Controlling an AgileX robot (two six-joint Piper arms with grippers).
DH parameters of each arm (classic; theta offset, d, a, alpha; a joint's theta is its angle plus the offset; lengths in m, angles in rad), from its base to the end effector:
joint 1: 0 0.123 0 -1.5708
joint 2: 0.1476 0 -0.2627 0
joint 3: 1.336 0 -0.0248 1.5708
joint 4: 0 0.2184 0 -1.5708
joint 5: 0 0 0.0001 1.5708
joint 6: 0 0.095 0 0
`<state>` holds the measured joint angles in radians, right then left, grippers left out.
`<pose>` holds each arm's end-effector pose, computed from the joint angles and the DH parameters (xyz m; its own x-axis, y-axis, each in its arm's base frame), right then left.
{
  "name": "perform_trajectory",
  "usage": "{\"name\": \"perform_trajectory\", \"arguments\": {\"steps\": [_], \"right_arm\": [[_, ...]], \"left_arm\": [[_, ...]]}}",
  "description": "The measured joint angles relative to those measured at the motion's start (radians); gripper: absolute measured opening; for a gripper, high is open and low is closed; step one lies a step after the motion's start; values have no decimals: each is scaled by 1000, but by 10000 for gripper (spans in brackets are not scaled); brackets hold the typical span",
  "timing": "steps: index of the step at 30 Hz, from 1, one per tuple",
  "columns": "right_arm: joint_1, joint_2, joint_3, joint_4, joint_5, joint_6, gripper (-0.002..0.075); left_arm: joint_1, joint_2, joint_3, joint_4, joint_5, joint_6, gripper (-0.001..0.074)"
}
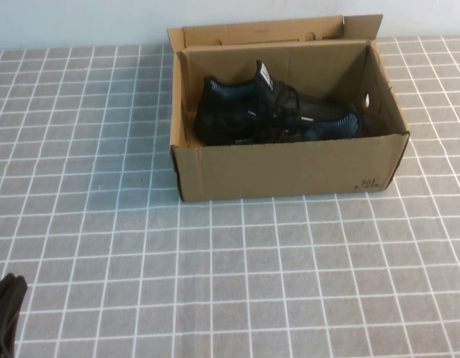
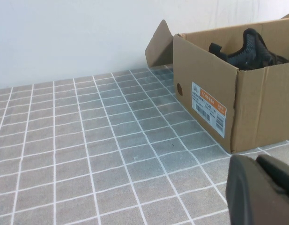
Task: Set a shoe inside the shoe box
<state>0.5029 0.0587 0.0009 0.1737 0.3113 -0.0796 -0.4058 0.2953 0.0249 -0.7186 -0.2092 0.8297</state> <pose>0.0428 0.0293 0.1814 -0.2858 -0.0594 -0.9564 -0.5032 0.8587 0.0970 0.0738 -0.0176 0.2022 -0.0356 0.1465 -0.9886 0.2721 0.9532 0.1315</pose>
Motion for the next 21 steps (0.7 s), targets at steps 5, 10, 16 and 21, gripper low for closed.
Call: {"name": "perform_trajectory", "arguments": {"steps": [5,10,16,21], "right_arm": [[-197,-4,16,-52,-189,-2,-16],[-383,-18,24,-41,-237,-2,-16],[-463,-67,24,-22,-172,-2,-16],[-466,-67,24,-20,-39,-2,-16]], "left_arm": [[0,0,1,0,0,0,-1],[0,0,1,0,2,0,-1],[0,0,1,0,2,0,-1],[0,0,1,0,2,0,-1]]}}
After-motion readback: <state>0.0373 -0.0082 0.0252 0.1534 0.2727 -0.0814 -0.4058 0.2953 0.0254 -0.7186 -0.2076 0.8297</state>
